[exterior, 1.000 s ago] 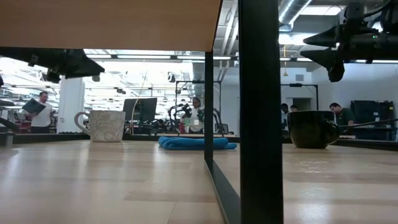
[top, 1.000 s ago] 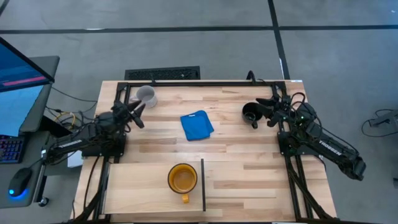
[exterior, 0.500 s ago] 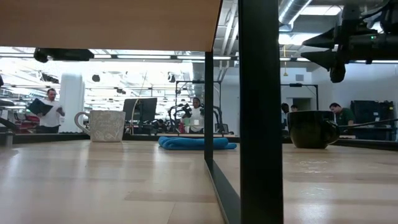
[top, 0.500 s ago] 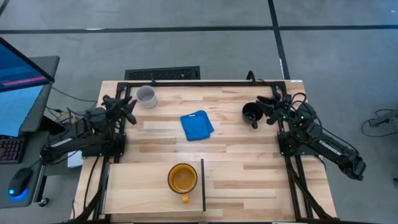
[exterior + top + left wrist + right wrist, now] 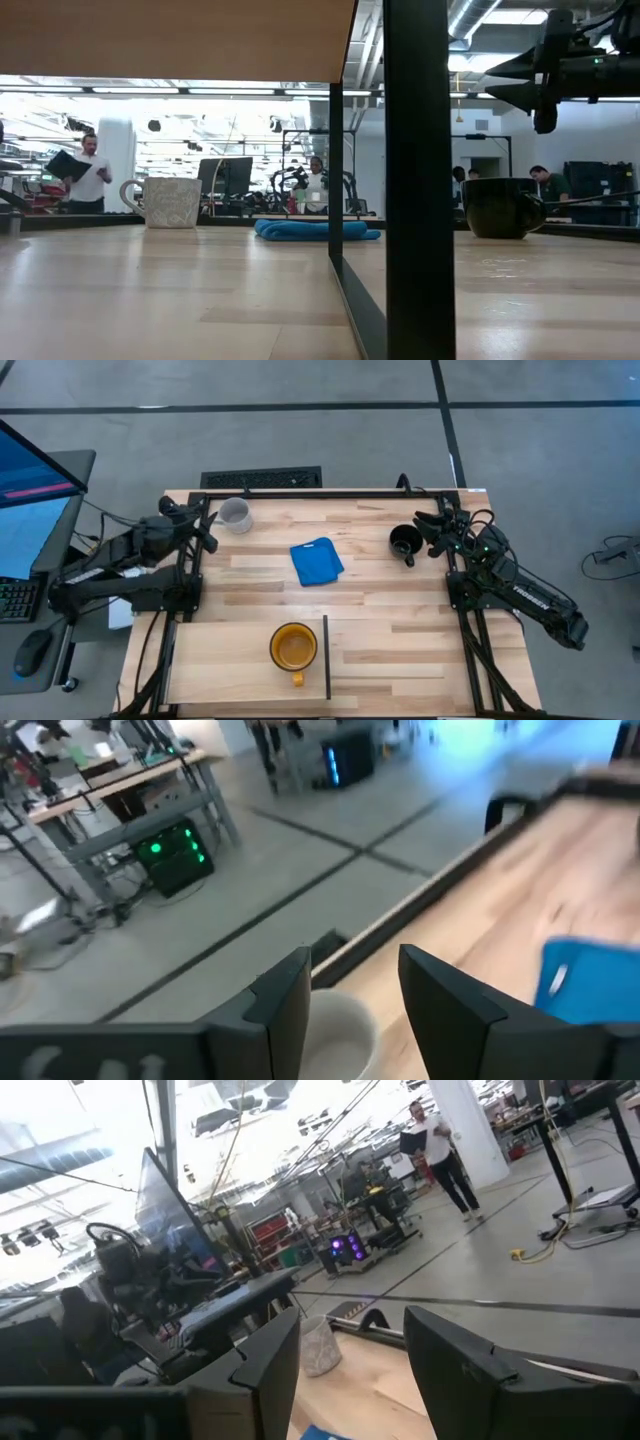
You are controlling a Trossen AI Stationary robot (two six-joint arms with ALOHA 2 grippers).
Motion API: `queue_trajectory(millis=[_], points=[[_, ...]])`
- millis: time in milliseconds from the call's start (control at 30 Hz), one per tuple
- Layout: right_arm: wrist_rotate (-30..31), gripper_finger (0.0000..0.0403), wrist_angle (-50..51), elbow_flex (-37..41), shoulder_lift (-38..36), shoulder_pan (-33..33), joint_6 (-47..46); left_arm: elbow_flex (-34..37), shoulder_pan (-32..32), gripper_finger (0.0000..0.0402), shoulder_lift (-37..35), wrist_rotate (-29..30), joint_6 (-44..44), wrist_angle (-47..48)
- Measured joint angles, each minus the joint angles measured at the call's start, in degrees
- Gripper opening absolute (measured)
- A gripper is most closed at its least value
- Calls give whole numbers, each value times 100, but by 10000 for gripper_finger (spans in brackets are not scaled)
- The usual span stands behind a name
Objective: Stack small to large cups/mugs on shelf
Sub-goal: Put the gray mug on the shelf
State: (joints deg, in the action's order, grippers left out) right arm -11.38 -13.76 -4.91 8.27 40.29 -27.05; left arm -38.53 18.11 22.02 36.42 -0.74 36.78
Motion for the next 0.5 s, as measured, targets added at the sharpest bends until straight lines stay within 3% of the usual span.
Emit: queue_trajectory(millis=[300, 500], points=[[69, 202, 0, 0, 0, -2, 36, -1337, 7, 150, 565, 247, 763, 2708], [140, 202, 0, 0, 0, -2, 50, -1360, 7, 134, 568, -3, 1018, 3310]])
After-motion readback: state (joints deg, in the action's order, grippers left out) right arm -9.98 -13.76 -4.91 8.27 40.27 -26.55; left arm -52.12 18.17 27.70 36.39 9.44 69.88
